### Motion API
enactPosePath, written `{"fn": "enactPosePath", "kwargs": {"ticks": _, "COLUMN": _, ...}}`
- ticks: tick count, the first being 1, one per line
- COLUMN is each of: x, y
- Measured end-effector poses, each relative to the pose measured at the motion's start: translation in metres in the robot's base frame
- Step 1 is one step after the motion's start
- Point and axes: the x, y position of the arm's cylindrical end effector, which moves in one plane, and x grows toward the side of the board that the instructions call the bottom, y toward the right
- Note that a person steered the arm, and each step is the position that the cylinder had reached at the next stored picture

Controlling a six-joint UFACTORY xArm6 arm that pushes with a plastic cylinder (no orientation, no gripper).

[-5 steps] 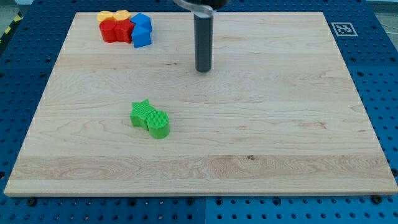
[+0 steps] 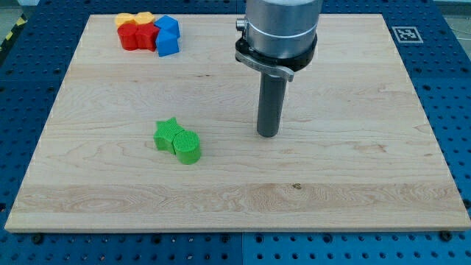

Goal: Move the green circle to the right of the blue cube

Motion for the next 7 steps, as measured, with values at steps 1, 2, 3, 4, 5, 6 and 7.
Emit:
{"fn": "enactPosePath", "kwargs": {"ticks": 1, "x": 0.020, "y": 0.005}}
{"fn": "enactPosePath", "kwargs": {"ticks": 2, "x": 0.052, "y": 0.011}}
{"fn": "enactPosePath", "kwargs": {"ticks": 3, "x": 0.069, "y": -0.004}}
{"fn": "enactPosePath", "kwargs": {"ticks": 4, "x": 0.084, "y": -0.031}}
{"fn": "enactPosePath", "kwargs": {"ticks": 5, "x": 0.096, "y": -0.065}}
{"fn": "enactPosePath", "kwargs": {"ticks": 6, "x": 0.092, "y": -0.108}}
{"fn": "enactPosePath", "kwargs": {"ticks": 7, "x": 0.068, "y": -0.138}}
